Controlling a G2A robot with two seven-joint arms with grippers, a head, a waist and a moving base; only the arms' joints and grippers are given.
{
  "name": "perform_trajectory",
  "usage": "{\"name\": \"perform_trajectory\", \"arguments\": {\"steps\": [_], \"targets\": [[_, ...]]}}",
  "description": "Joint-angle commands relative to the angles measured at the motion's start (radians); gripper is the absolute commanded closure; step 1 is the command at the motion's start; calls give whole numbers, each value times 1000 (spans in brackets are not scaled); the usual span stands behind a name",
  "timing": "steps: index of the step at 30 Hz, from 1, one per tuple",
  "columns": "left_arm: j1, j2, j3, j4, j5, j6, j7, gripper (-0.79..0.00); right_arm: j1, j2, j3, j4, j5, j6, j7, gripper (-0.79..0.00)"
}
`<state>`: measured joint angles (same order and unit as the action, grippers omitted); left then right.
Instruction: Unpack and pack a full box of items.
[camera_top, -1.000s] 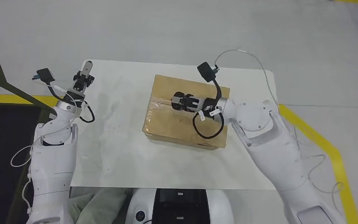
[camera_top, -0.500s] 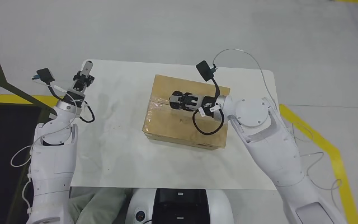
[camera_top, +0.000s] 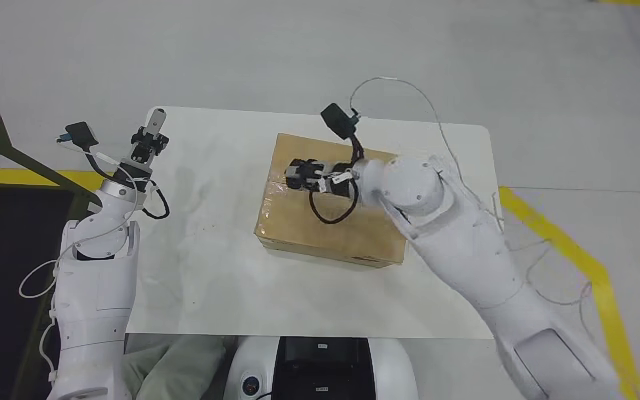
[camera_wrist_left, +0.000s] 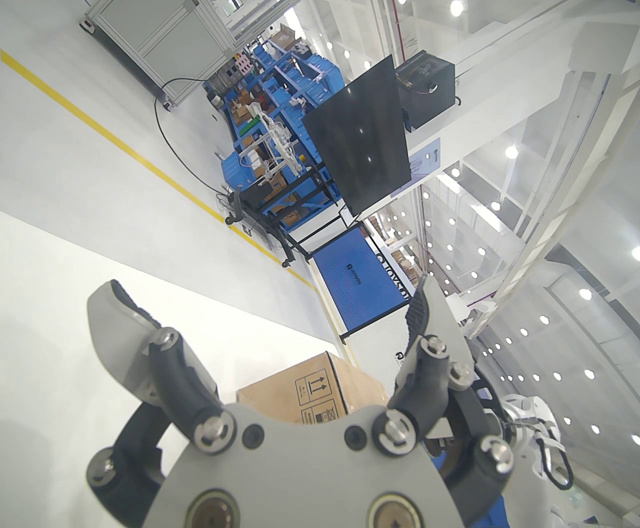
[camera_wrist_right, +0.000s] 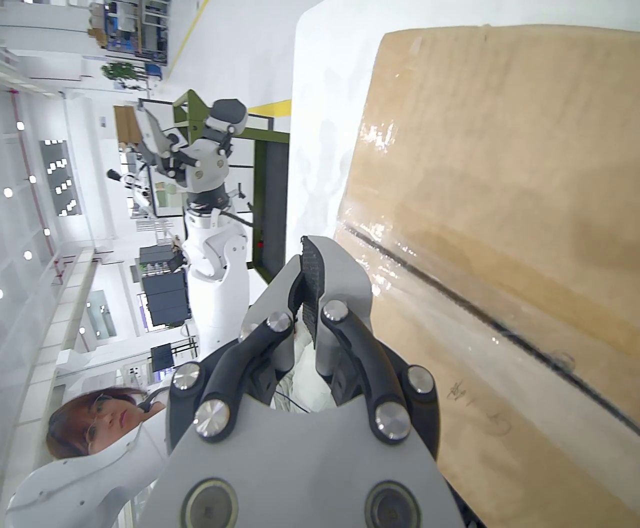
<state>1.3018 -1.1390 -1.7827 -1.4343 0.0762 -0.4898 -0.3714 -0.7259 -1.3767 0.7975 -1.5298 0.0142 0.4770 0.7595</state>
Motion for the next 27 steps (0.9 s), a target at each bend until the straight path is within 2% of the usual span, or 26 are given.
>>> {"name": "perform_trajectory", "arguments": {"steps": [1,8,14,20,27], "targets": [[0,0,0,0,0,0,0,-785,42,-20,-43,40,32,14,-8,0],[0,0,0,0,0,0,0,-785,114,-80,-123,156,118,44,-82,0],[0,0,0,0,0,0,0,-785,139,-114,-153,232,155,77,-129,0],[0,0,0,0,0,0,0,-785,132,-123,-156,262,161,122,-130,0],[0,0,0,0,0,0,0,-785,87,-110,-116,223,137,131,-142,0]]}}
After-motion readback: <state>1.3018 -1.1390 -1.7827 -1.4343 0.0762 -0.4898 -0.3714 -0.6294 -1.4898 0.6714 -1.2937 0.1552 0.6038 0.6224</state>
